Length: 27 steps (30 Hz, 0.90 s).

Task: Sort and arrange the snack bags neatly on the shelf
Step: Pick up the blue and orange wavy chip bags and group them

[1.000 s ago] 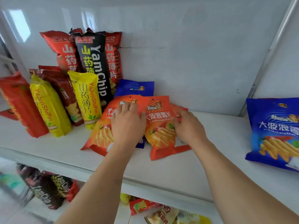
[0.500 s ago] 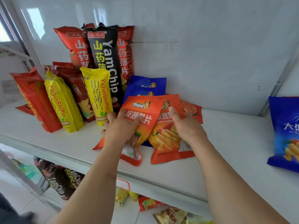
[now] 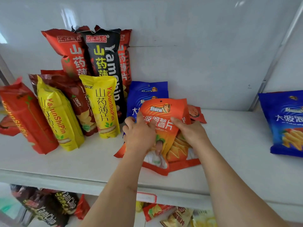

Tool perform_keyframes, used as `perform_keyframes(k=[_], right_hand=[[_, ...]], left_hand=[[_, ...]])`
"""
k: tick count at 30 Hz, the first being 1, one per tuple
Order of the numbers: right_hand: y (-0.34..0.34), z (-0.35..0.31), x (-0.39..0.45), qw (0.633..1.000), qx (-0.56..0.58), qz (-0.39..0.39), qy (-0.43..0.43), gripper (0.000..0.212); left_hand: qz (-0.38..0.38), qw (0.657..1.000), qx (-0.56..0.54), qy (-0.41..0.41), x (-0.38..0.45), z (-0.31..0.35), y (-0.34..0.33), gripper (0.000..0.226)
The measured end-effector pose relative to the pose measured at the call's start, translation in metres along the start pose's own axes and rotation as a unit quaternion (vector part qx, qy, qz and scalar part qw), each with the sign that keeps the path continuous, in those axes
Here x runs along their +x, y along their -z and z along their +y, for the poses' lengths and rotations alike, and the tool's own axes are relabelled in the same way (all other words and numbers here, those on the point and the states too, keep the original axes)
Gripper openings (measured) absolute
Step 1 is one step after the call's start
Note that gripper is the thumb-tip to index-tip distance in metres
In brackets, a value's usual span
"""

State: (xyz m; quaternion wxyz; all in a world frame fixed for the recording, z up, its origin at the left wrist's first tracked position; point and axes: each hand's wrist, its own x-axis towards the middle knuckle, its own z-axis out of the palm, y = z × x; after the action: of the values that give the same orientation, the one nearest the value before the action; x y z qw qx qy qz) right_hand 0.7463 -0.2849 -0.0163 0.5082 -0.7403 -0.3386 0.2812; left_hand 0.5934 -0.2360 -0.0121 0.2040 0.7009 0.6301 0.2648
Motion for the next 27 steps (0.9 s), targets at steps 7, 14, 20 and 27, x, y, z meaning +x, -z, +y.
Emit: perform_keyframes(k=[7, 14, 20, 27], right_hand=[[0.009, 0.004, 0.002, 0.998, 0.033, -0.047, -0.003, 0.025], [0.022, 0.007, 0.01, 0.997, 0.047, -0.065, -0.018, 0.013], [0.04, 0.018, 0.017, 0.994, 0.093, -0.052, -0.031, 0.022], [0.046, 0.027, 0.025, 0.993, 0.094, -0.06, -0.024, 0.025]], left_hand=[[-0.09, 0.994, -0.04, -0.053, 0.004, 0.001, 0.019, 0.055], [-0.016, 0.996, -0.067, -0.052, 0.025, -0.016, 0.031, 0.046], [0.015, 0.986, -0.166, 0.002, 0.044, -0.021, 0.018, 0.072], [0.011, 0.952, -0.304, 0.046, 0.067, -0.02, 0.001, 0.088]])
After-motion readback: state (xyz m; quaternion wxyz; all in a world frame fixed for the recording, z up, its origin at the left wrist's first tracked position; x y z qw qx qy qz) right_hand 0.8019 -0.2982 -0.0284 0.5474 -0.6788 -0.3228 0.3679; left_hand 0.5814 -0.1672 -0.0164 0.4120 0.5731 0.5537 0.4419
